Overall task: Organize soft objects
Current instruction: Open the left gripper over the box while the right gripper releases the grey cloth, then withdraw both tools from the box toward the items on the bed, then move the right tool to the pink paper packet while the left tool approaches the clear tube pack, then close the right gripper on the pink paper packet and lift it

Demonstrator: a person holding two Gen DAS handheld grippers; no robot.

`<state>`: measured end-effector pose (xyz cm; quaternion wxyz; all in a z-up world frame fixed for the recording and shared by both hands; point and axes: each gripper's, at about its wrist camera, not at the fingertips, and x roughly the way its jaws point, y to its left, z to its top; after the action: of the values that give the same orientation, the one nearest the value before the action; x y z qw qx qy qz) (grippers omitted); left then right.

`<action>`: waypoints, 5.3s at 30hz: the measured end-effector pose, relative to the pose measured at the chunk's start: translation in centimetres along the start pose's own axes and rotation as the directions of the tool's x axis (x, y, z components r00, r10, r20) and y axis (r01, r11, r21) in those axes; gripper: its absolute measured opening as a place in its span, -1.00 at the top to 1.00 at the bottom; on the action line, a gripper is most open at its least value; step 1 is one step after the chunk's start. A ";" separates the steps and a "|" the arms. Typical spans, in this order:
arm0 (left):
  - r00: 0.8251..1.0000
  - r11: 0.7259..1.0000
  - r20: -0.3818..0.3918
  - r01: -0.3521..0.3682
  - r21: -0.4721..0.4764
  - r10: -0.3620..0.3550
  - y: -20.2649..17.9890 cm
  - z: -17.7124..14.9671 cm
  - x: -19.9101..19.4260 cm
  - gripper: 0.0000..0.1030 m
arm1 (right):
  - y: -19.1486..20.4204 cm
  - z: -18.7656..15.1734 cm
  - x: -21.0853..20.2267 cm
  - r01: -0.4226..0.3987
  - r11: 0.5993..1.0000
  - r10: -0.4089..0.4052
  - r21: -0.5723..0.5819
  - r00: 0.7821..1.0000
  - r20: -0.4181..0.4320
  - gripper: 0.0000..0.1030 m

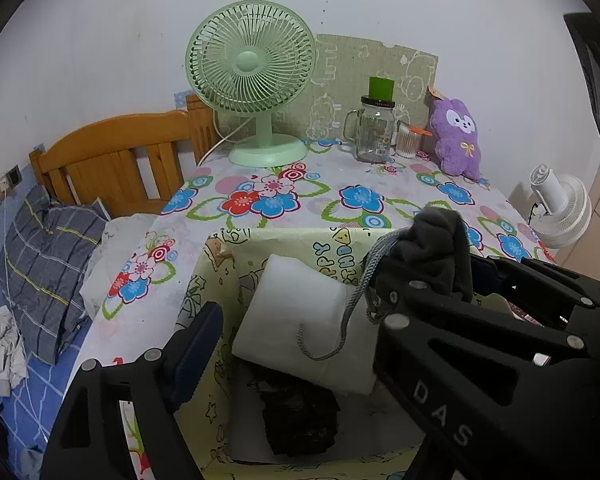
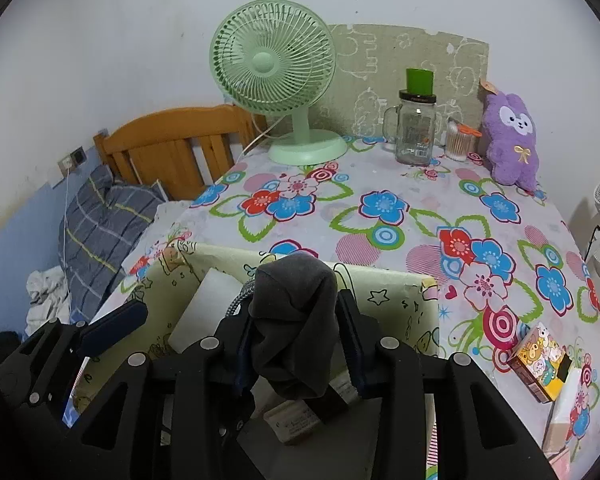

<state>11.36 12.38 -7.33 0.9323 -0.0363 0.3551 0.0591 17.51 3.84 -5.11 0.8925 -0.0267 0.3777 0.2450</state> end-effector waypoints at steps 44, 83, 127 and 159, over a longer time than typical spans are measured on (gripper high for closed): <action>0.994 0.998 0.108 -0.009 0.059 0.003 -5.8 1.8 -6.7 -0.94 | -3.6 0.0 -9.9 0.106 0.993 -0.113 0.047 0.979 0.172 -0.87; 0.979 0.989 0.184 0.064 0.134 -0.088 -15.5 -0.3 -9.2 -0.99 | -11.5 -4.2 -16.7 0.224 0.966 -0.250 0.128 0.938 0.242 -0.95; 0.980 0.954 0.034 0.181 0.239 -0.195 -23.9 -8.1 -3.3 -0.99 | -19.7 -14.1 -15.0 0.301 0.922 -0.345 0.242 0.925 0.160 -0.92; 0.982 0.954 -0.087 0.186 0.236 -0.170 -24.0 -12.1 0.5 -0.98 | -21.4 -18.3 -9.5 0.268 0.929 -0.269 0.256 0.963 -0.030 0.13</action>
<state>7.00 -12.72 -16.09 0.9190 0.0445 0.3853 -0.0704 9.57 -23.20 -14.52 0.9145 0.0389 0.3967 0.0696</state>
